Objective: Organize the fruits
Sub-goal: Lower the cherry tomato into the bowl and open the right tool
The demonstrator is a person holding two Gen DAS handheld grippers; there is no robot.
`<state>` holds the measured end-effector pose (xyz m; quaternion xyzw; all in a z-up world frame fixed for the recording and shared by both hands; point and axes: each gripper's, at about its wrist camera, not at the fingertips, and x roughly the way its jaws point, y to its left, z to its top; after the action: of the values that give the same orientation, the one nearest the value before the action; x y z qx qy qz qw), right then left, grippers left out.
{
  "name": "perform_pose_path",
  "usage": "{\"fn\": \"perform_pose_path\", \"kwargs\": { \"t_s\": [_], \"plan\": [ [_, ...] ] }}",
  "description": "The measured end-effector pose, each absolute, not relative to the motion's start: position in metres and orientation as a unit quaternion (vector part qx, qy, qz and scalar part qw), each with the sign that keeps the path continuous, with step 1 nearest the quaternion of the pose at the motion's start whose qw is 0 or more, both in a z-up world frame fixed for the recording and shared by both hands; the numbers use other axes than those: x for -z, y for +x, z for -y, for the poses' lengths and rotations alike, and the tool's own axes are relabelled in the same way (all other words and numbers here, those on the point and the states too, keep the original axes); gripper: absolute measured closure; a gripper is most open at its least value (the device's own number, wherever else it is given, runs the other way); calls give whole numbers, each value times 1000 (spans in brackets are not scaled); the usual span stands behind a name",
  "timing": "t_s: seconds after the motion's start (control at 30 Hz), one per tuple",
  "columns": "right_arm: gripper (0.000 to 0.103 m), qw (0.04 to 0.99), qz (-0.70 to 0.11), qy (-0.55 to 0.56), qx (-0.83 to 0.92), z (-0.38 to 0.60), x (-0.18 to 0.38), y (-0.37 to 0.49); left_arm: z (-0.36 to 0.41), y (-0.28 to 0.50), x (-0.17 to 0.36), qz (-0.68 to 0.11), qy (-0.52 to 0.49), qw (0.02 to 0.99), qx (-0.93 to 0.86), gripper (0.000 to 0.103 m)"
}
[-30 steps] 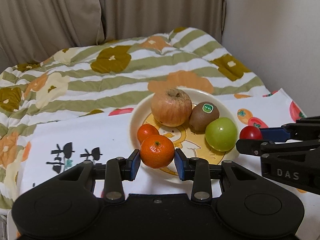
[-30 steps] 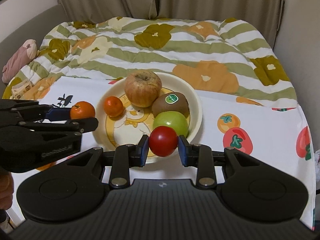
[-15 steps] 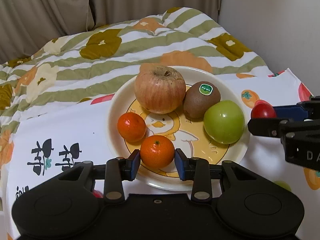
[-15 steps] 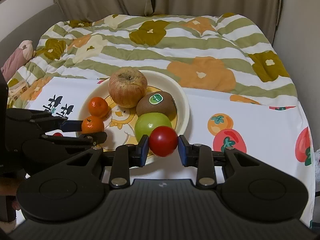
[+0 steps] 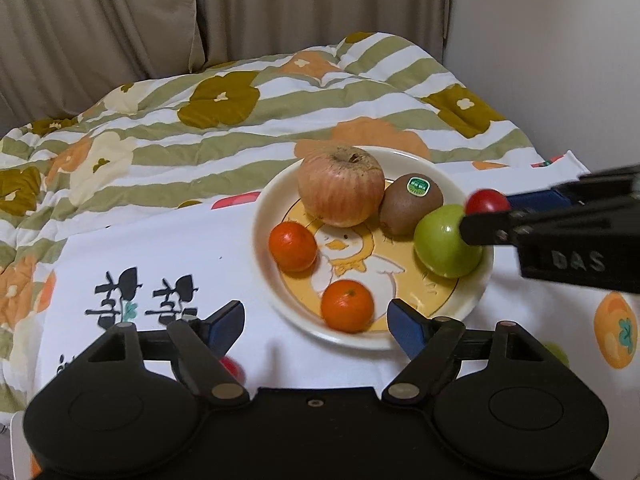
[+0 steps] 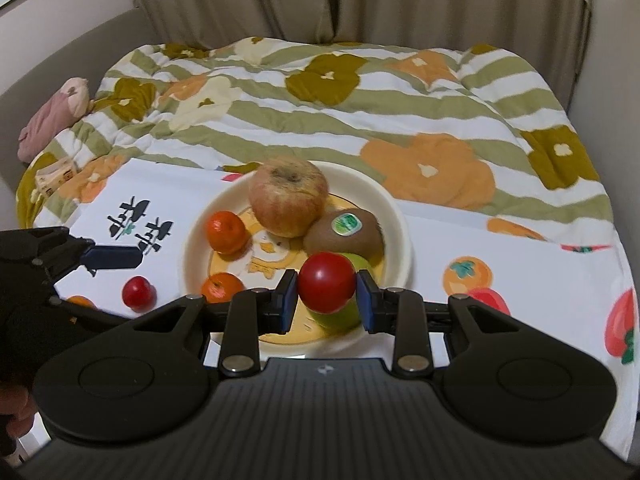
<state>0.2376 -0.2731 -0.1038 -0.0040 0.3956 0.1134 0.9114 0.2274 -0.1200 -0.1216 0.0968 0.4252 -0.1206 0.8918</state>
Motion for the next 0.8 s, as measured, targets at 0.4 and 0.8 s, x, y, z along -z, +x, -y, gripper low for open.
{"fn": "perform_pose_path", "kwargs": {
  "t_s": [0.4,0.8],
  "plan": [
    [57,903,-397,-34,-161,233,120,269,96,207,118,-418,85,902,72,17],
    [53,894,-399,-60,-193,216,140,282,85,199,122,-421,67,904,37,16]
  ]
}}
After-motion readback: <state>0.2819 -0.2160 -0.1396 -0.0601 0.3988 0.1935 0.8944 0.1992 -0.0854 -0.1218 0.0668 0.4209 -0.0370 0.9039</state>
